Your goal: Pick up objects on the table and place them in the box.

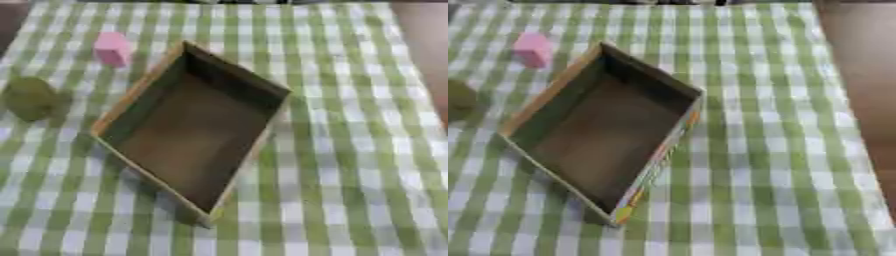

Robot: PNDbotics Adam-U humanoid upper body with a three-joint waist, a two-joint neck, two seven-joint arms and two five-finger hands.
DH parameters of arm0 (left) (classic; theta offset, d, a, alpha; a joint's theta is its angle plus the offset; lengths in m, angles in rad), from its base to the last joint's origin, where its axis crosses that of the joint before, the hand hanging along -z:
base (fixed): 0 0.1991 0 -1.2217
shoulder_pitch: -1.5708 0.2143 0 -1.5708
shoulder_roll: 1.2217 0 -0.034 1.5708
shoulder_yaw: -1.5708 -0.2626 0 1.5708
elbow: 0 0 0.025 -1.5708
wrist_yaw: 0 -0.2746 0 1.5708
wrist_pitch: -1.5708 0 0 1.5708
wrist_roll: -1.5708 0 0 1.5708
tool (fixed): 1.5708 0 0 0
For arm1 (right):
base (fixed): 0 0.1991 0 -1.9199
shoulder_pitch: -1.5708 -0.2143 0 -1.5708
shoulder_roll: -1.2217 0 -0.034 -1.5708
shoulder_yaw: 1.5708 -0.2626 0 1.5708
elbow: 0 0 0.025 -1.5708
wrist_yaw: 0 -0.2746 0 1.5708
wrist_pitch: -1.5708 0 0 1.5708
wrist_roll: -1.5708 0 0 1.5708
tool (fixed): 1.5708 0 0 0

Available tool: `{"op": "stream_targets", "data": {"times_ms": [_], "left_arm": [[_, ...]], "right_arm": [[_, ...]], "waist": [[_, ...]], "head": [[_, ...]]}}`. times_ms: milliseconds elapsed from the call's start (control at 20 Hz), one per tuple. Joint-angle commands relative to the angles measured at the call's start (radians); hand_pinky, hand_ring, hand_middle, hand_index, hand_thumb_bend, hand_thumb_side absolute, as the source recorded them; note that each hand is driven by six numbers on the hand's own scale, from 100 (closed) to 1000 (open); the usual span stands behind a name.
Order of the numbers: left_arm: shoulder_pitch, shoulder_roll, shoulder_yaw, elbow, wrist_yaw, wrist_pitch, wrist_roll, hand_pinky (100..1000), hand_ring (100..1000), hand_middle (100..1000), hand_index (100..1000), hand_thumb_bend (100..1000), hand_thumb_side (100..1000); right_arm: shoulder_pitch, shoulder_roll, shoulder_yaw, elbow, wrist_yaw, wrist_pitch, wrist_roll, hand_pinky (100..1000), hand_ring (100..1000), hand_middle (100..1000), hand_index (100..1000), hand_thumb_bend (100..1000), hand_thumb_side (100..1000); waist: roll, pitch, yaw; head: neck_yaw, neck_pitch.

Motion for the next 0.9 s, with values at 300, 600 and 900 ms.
{"op": "stream_targets", "data": {"times_ms": [300, 600, 900], "left_arm": [[-0.011, 0.041, 0.017, -0.014, 0.000, 0.043, -0.033, 730, 709, 716, 847, 100, 494], [-0.092, 0.077, -0.006, -0.014, -0.042, 0.149, -0.135, 776, 758, 759, 866, 100, 448], [-0.206, 0.128, -0.062, 0.009, -0.079, 0.259, -0.410, 882, 858, 848, 911, 128, 495]], "right_arm": [[-0.007, -0.039, -0.006, -0.015, 0.008, -0.004, -0.003, 874, 505, 561, 828, 100, 379], [-0.006, -0.041, -0.002, -0.015, 0.010, -0.005, 0.000, 876, 500, 557, 829, 100, 391], [-0.011, -0.042, 0.005, -0.015, 0.008, -0.004, 0.009, 877, 497, 555, 829, 100, 400]], "waist": [[-0.005, -0.012, 0.003], [-0.007, -0.005, 0.000], [-0.003, 0.000, -0.004]], "head": [[0.001, -0.005], [0.004, -0.004], [0.022, -0.012]]}}
